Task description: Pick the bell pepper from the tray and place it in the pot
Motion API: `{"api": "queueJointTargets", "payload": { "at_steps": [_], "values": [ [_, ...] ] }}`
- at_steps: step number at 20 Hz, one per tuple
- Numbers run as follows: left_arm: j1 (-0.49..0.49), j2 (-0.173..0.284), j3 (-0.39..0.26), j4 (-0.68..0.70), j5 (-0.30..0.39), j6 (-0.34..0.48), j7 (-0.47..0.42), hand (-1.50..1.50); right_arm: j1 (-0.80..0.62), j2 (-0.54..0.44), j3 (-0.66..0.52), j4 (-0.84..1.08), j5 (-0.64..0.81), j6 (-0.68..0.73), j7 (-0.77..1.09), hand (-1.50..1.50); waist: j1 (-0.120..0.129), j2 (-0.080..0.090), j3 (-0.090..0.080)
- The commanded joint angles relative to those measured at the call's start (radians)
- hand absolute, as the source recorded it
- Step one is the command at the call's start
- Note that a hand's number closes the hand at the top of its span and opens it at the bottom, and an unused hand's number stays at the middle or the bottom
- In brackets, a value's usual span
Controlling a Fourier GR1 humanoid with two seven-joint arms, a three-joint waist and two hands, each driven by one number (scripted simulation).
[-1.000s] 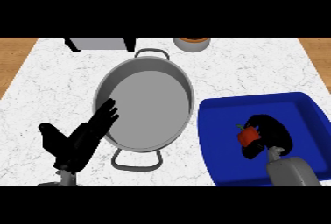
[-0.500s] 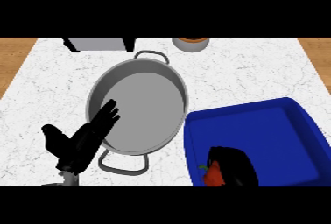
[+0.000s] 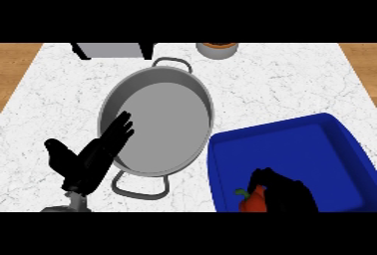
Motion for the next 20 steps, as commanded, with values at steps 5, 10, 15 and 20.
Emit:
{"api": "queueJointTargets", "payload": {
  "at_steps": [5, 10, 15, 20],
  "values": [
    [-0.009, -0.002, 0.003, 0.003, 0.003, -0.011, 0.000, 0.00, -0.105, 0.014, 0.030, -0.402, 0.049, 0.159, 0.082, 1.50, 0.007, 0.002, -0.001],
    [-0.037, 0.006, 0.011, -0.032, 0.018, -0.012, 0.046, 0.00, -0.312, 0.194, 0.046, -0.369, 0.017, 0.237, 0.135, 1.50, 0.017, 0.003, -0.001],
    [-0.012, 0.011, 0.017, -0.022, 0.035, -0.039, 0.031, 0.00, -0.591, 0.214, -0.061, -0.248, -0.143, 0.247, 0.273, 1.50, 0.036, 0.006, -0.002],
    [0.000, -0.046, -0.034, 0.034, -0.039, -0.005, -0.040, 0.00, -0.810, 0.216, -0.194, -0.088, -0.286, 0.193, 0.339, 1.50, 0.030, 0.006, -0.001]
  ]
}}
